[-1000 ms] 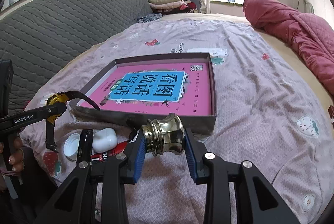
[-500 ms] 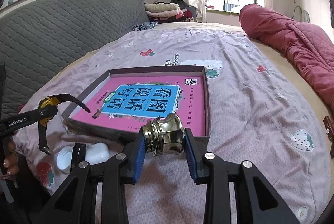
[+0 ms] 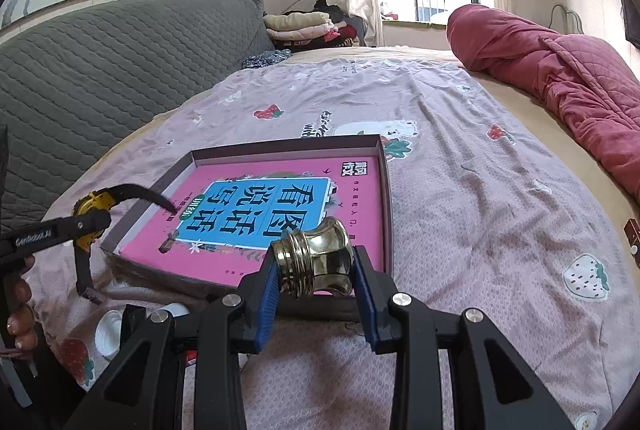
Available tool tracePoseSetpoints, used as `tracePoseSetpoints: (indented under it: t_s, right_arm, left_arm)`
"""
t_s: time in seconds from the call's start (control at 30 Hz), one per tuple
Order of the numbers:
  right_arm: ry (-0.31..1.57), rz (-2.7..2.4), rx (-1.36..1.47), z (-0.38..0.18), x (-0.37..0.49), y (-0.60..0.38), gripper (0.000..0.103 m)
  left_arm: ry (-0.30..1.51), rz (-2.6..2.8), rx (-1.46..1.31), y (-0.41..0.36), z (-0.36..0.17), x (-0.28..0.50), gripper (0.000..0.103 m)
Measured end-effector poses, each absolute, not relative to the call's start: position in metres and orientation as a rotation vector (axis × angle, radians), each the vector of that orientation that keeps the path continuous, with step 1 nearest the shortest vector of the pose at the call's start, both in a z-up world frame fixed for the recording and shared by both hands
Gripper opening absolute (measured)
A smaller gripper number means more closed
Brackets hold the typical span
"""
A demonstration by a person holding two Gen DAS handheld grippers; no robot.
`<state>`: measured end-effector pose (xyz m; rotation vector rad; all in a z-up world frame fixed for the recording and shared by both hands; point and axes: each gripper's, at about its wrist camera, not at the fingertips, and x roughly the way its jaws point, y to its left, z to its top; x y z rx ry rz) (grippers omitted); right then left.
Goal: Organize rigid objects
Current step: 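Carry the watch into the tray with the left gripper while the right carries the brass cup there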
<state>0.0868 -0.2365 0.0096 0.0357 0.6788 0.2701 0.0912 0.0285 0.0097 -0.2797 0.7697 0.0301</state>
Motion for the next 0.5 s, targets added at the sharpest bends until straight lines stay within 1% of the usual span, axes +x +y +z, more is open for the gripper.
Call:
tracePoseSetpoints:
  t_s: [0.17,0.3,0.5]
  right_arm:
    - [0.684,0.274,0.016,0.004,0.090,-0.233,0.035]
    - [0.683,0.277,0.012,0.004,0.090,-0.231,0.035]
    - [0.687,0.269,0.007,0.002,0.093,-0.230,0.035]
  left_arm:
    - [0.782,0.082,-0.312,0.030,0.005,0.110,0.023]
    - [0.801,0.165,-0.394,0.038,0.000,0.126,0.023]
    - [0.819,0.255,-0.386,0.033,-0.007,0.147,0.023]
